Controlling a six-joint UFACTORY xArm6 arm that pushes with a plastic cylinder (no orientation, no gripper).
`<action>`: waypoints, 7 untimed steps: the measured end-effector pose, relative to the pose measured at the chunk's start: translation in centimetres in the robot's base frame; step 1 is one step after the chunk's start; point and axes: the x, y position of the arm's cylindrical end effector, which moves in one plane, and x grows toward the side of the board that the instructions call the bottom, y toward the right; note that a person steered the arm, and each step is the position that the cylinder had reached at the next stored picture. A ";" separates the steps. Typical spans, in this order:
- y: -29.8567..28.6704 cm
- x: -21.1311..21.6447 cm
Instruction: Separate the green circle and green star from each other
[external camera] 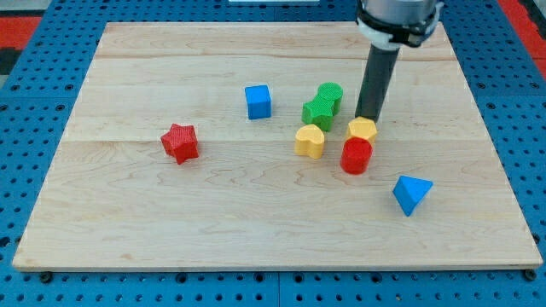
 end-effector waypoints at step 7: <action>-1.4 -6.9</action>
